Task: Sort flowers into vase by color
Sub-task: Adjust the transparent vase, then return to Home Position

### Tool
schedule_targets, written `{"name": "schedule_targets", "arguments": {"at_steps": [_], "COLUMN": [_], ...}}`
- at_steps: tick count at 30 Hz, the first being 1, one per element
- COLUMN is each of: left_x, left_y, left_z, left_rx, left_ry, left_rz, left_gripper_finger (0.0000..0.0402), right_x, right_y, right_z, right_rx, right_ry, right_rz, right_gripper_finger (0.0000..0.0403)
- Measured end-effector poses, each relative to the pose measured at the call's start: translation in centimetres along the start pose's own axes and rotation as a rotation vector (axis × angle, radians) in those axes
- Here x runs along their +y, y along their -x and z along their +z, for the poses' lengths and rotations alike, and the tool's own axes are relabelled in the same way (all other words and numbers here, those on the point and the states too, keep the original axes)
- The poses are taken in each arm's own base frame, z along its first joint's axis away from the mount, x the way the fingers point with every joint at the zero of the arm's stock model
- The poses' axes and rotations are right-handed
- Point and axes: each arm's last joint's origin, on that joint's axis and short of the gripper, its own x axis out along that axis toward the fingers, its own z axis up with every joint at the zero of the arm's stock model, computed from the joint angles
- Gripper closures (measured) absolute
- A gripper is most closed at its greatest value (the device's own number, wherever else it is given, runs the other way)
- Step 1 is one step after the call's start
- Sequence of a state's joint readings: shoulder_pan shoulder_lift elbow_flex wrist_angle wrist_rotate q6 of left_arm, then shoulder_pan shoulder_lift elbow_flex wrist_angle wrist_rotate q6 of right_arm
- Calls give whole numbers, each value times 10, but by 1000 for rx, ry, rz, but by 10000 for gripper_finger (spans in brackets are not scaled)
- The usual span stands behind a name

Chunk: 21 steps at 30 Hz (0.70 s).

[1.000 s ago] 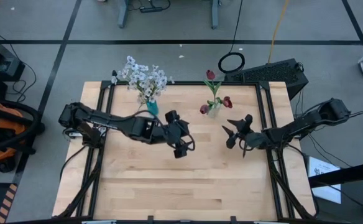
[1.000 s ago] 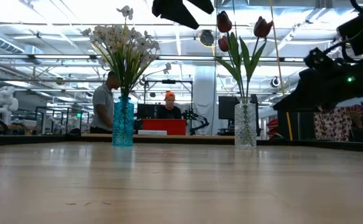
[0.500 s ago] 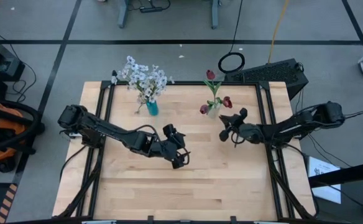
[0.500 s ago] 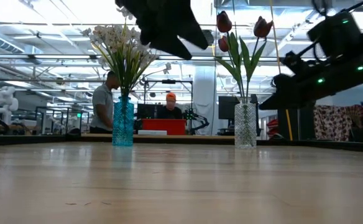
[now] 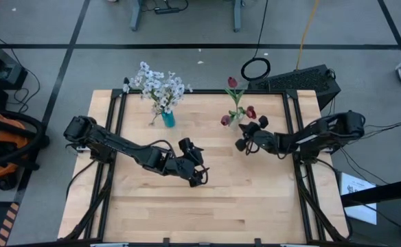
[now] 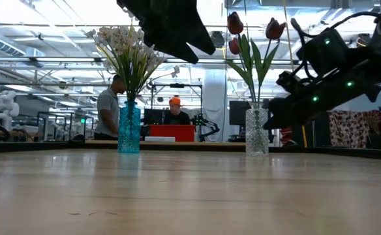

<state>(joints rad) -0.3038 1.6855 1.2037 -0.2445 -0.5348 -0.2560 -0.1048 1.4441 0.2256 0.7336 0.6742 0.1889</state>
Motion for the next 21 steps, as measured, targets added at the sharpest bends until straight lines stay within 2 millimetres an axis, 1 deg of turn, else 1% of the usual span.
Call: {"name": "schedule_targets", "arguments": {"at_steps": [6, 8, 10, 12, 14, 16, 21], "left_x": [1, 2, 2, 1, -1, -3, -5], "left_y": [0, 0, 1, 2, 5, 7, 11], "left_z": [0, -1, -3, -6, -9, -11, -14], "left_rx": [-5, -5, 2, 24, 54, 80, 106], "left_ry": [-5, -14, -30, -50, -67, -77, -103], "left_rz": [29, 63, 100, 102, 73, 45, 22], "left_gripper_finger": [30, 30, 30, 37, 55, 83, 176], "right_x": [0, 0, 1, 2, 5, 8, 20], "right_y": [-9, -11, -11, -10, -9, -7, 1], "right_z": [-1, -1, -2, -3, -3, -4, -5], "right_rx": [23, 27, 39, 57, 72, 88, 118], "right_ry": [29, 37, 40, 39, 29, 23, 0], "right_rz": [-26, -22, 16, 68, 130, 188, 383], "right_gripper_finger": [402, 402, 402, 402, 402, 402, 403]}}
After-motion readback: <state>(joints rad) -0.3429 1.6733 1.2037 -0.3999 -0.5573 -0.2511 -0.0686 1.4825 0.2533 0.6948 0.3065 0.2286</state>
